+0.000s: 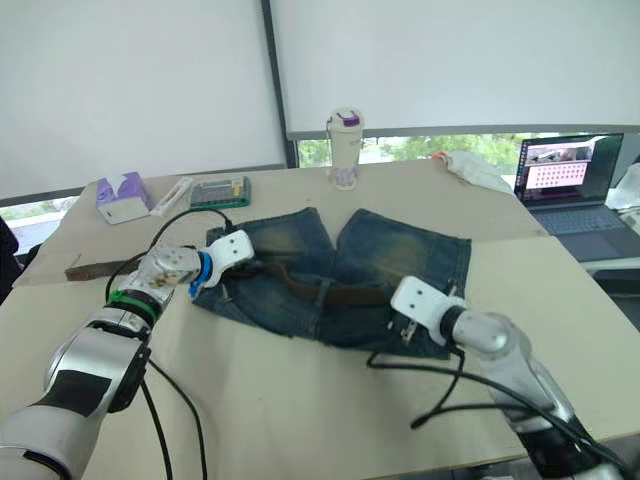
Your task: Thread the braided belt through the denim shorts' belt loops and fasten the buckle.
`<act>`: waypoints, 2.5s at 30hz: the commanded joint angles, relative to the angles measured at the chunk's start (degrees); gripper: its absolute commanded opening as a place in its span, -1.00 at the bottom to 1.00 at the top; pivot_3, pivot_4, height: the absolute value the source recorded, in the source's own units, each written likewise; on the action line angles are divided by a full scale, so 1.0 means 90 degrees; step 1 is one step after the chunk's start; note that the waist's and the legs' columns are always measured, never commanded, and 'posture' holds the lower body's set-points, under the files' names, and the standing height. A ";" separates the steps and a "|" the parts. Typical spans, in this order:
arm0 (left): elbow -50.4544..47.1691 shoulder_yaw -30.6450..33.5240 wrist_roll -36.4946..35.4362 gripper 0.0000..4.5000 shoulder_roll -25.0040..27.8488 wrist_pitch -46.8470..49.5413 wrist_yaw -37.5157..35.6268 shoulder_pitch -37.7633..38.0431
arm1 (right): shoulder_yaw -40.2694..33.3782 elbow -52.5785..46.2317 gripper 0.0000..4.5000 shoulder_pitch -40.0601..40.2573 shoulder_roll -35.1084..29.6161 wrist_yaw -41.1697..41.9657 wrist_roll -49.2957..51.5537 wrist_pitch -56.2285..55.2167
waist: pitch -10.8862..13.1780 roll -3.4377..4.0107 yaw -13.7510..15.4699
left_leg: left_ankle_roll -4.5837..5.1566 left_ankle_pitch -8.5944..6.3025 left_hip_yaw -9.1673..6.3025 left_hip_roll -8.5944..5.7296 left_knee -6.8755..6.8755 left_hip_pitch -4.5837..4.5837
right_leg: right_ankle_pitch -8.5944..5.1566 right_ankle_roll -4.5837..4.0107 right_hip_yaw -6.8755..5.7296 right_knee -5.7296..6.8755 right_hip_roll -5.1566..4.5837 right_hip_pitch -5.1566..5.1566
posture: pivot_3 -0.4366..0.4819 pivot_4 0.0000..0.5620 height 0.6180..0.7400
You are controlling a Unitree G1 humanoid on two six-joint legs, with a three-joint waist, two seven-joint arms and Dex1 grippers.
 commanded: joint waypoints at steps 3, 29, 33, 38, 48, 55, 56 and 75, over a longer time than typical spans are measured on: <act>0.0051 0.0132 0.0269 -1.00 0.0111 -0.0384 0.1608 -0.0402 | 0.0143 0.1481 -0.97 -0.1013 0.0276 -0.0852 -0.0741 -0.0722 | -0.0002 0.0004 -0.0006 | -0.0003 0.0002 -0.0001 -0.0002 -0.0002 -0.0002 | 0.0002 0.0000 0.0000 0.0000 -0.0002 -0.0005 | -0.05 -0.47 1.00; -0.5193 0.0724 -0.2577 -0.79 0.2350 -0.3057 -0.1439 0.5041 | -0.1302 -0.3229 -0.97 0.3951 -0.0920 0.1704 0.2132 -0.1516 | -0.0033 0.0057 -0.0109 | 0.0065 -0.0041 -0.0034 0.0044 -0.0039 0.0045 | -0.0012 0.0005 0.0018 -0.0016 0.0006 0.0016 | -0.05 -0.47 1.00; -0.5457 0.0849 -0.3176 -0.12 0.2783 -0.2082 -0.2230 0.5575 | -0.1231 -0.3362 -0.51 0.4525 -0.1266 0.2101 0.2168 -0.1448 | -0.0029 0.0050 -0.0055 | 0.0068 -0.0043 -0.0020 0.0045 -0.0037 0.0056 | -0.0016 0.0003 0.0018 -0.0025 0.0006 0.0031 | -0.05 -0.47 1.00; -0.5934 0.1430 -0.4970 0.33 0.3432 0.2662 -0.2920 0.5496 | -0.2185 -0.4054 -0.07 0.5435 -0.1359 0.2205 0.3173 -0.0483 | -0.0016 0.0037 -0.0041 | 0.0083 -0.0051 0.0010 0.0046 -0.0036 0.0063 | -0.0028 0.0006 0.0016 -0.0013 0.0012 0.0038 | -0.05 -0.47 1.00; -0.7113 0.1536 -0.6194 -0.27 0.3114 0.6610 -0.3324 0.3786 | -0.3572 -0.4894 -1.00 0.4436 -0.1563 0.1276 0.6637 0.1483 | 0.0019 0.0003 -0.0068 | 0.0096 -0.0067 -0.0015 0.0062 -0.0039 0.0114 | -0.0047 0.0002 -0.0011 -0.0028 0.0017 0.0117 | -0.05 -0.47 1.00; -0.7157 0.1188 -0.5789 -0.96 0.3210 0.6781 -0.4158 0.3513 | -0.1138 -0.4008 -1.00 0.3108 -0.2129 0.0190 0.3869 0.1789 | 0.0019 0.0007 -0.0162 | 0.0079 -0.0069 -0.0030 0.0054 -0.0043 0.0102 | -0.0051 -0.0004 -0.0009 -0.0031 0.0019 0.0094 | -0.05 -0.47 1.00; -0.6945 0.1193 -0.5570 -0.96 0.3080 0.6586 -0.3948 0.3398 | -0.0805 -0.3876 -1.00 0.3073 -0.2218 0.0236 0.3500 0.1669 | 0.0019 0.0009 -0.0163 | 0.0071 -0.0065 -0.0022 0.0048 -0.0042 0.0101 | -0.0052 -0.0006 -0.0009 -0.0024 0.0019 0.0078 | -0.05 -0.47 1.00; -0.8312 -0.0522 -0.3045 -0.96 0.2536 0.5242 -0.3783 0.5042 | -0.0709 -0.3711 -1.00 0.2368 -0.2644 0.0944 0.2748 0.2472 | -0.0021 0.0055 -0.0058 | 0.0075 -0.0067 0.0006 0.0061 -0.0039 0.0056 | -0.0059 0.0010 0.0013 -0.0018 0.0007 0.0049 | -0.05 -0.47 1.00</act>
